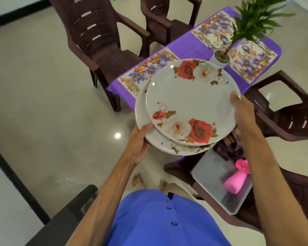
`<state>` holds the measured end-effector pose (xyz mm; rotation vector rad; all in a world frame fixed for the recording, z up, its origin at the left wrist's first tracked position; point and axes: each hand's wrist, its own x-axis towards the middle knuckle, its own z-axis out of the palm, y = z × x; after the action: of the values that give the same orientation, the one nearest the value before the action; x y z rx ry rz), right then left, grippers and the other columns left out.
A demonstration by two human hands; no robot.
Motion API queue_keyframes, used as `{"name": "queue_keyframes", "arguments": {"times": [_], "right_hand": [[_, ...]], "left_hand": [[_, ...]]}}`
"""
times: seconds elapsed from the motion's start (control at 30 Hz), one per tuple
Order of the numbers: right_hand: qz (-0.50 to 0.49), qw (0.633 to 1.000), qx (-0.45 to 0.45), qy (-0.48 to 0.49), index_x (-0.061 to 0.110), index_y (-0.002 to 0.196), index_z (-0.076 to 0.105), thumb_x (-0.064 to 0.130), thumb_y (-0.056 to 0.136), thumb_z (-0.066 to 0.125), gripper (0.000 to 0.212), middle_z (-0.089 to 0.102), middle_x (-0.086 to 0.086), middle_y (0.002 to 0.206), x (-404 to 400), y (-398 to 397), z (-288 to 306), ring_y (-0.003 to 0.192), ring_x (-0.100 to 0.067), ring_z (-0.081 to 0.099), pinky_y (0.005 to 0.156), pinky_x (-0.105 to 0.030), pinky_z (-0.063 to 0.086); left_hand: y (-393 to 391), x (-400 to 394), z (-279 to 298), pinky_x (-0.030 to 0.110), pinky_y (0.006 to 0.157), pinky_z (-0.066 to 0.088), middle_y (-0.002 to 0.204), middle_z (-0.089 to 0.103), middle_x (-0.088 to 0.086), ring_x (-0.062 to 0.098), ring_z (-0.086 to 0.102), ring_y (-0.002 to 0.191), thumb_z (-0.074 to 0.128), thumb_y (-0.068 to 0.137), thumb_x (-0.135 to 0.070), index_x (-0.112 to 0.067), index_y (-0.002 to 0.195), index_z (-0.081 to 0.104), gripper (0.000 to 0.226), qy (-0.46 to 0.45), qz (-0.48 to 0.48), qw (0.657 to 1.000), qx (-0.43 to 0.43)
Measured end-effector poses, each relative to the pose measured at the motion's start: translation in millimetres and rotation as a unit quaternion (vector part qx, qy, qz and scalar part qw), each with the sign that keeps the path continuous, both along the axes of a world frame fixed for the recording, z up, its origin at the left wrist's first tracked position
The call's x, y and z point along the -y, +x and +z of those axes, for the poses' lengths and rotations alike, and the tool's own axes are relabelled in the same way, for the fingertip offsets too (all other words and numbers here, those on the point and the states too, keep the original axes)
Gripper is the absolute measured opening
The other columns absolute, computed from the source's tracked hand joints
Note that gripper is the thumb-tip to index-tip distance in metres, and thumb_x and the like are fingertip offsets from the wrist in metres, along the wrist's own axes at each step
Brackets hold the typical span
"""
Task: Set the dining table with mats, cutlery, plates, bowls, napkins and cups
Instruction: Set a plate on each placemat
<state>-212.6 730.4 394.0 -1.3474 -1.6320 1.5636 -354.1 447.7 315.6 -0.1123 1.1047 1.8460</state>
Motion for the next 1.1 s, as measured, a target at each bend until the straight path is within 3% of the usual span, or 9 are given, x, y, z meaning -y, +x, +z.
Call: {"name": "queue_keyframes", "arguments": {"times": [0.13, 0.3, 0.37, 0.47, 0.73, 0.83, 0.93, 1.03, 1.1], "right_hand": [[-0.004, 1.000, 0.017, 0.013, 0.019, 0.101, 0.079, 0.033, 0.102, 0.060, 0.023, 0.080, -0.001, 0.103, 3.1, -5.1, 6.9, 0.095, -0.024, 0.077, 0.089, -0.042, 0.060], [0.022, 0.987, 0.087, 0.135, 0.025, 0.073, 0.071, 0.035, 0.094, 0.064, 0.024, 0.075, 0.010, 0.078, -4.0, -0.8, 9.6, 0.072, -0.010, 0.072, 0.072, -0.032, 0.055], [0.043, 0.980, 0.104, 0.162, 0.027, 0.080, 0.072, 0.037, 0.093, 0.066, 0.017, 0.075, 0.009, 0.084, -10.5, 4.4, 9.6, 0.076, -0.011, 0.072, 0.072, -0.033, 0.056], [0.025, 0.986, 0.091, 0.137, 0.017, 0.083, 0.072, 0.035, 0.093, 0.067, 0.022, 0.077, -0.001, 0.090, -27.2, 17.5, 4.0, 0.082, -0.021, 0.074, 0.073, -0.035, 0.056], [-0.115, 0.988, 0.050, 0.094, 0.020, 0.066, 0.064, 0.021, 0.086, 0.066, 0.019, 0.062, 0.007, 0.072, -95.5, 75.7, -0.4, 0.075, -0.010, 0.060, 0.070, -0.028, 0.047], [-0.139, 0.989, 0.009, 0.046, 0.013, 0.092, 0.070, 0.014, 0.087, 0.066, 0.006, 0.068, 0.000, 0.094, -124.7, 90.3, -8.5, 0.089, -0.014, 0.068, 0.073, -0.032, 0.059], [-0.154, 0.988, -0.011, 0.006, 0.003, 0.120, 0.068, 0.006, 0.086, 0.069, 0.034, 0.071, -0.009, 0.113, -157.7, 108.9, -25.7, 0.097, -0.020, 0.071, 0.070, -0.039, 0.065], [-0.119, 0.993, 0.010, 0.000, 0.012, 0.094, 0.071, 0.003, 0.088, 0.067, 0.012, 0.074, 0.001, 0.093, -175.4, 125.0, -47.1, 0.083, -0.017, 0.073, 0.070, -0.043, 0.066], [-0.108, 0.993, 0.016, -0.039, 0.017, 0.090, 0.070, 0.000, 0.091, 0.066, 0.018, 0.076, 0.003, 0.092, -184.9, 134.7, -65.0, 0.088, -0.019, 0.074, 0.071, -0.041, 0.065]], "left_hand": [[-10.6, 6.5, -1.5, 0.040, 0.084, 0.063, 0.128, 0.073, 0.014, 0.032, 0.070, 0.118, 0.071, 0.088, -0.002, -0.010, 0.135, 0.062, 0.049, -0.011, -0.010, 1.000, -0.023], [-19.3, 11.9, -11.2, 0.039, 0.085, 0.062, 0.136, 0.066, 0.022, 0.035, 0.068, 0.120, 0.070, 0.086, 0.001, -0.003, 0.144, 0.055, 0.059, -0.006, 0.026, 0.999, -0.018], [-22.8, 12.6, -13.8, 0.039, 0.085, 0.063, 0.139, 0.065, 0.022, 0.033, 0.068, 0.120, 0.065, 0.091, 0.005, -0.003, 0.144, 0.055, 0.055, -0.016, 0.051, 0.998, -0.014], [-30.3, 14.7, -15.5, 0.040, 0.091, 0.062, 0.140, 0.065, 0.018, 0.034, 0.065, 0.126, 0.057, 0.096, 0.008, -0.004, 0.145, 0.055, 0.051, -0.029, 0.086, 0.996, -0.022], [-40.6, 12.7, -14.1, 0.043, 0.092, 0.062, 0.135, 0.070, 0.006, 0.029, 0.066, 0.126, 0.056, 0.097, 0.006, -0.014, 0.144, 0.057, 0.052, -0.092, 0.196, 0.973, -0.084], [-30.0, 0.1, -9.6, 0.048, 0.093, 0.061, 0.125, 0.075, -0.003, 0.028, 0.067, 0.125, 0.054, 0.096, 0.007, -0.025, 0.129, 0.065, 0.048, -0.110, 0.218, 0.964, -0.106], [-22.5, -11.0, -10.4, 0.045, 0.084, 0.064, 0.123, 0.076, -0.005, 0.025, 0.069, 0.122, 0.055, 0.094, 0.007, -0.024, 0.133, 0.063, 0.051, -0.118, 0.256, 0.954, -0.104], [-15.5, -21.1, -14.2, 0.047, 0.080, 0.065, 0.125, 0.075, -0.003, 0.025, 0.071, 0.118, 0.056, 0.092, 0.007, -0.017, 0.143, 0.058, 0.056, -0.135, 0.287, 0.941, -0.114], [-9.6, -32.4, -13.6, 0.049, 0.081, 0.064, 0.126, 0.075, -0.003, 0.024, 0.071, 0.117, 0.056, 0.091, 0.007, -0.018, 0.143, 0.057, 0.058, -0.139, 0.303, 0.935, -0.121]]}}
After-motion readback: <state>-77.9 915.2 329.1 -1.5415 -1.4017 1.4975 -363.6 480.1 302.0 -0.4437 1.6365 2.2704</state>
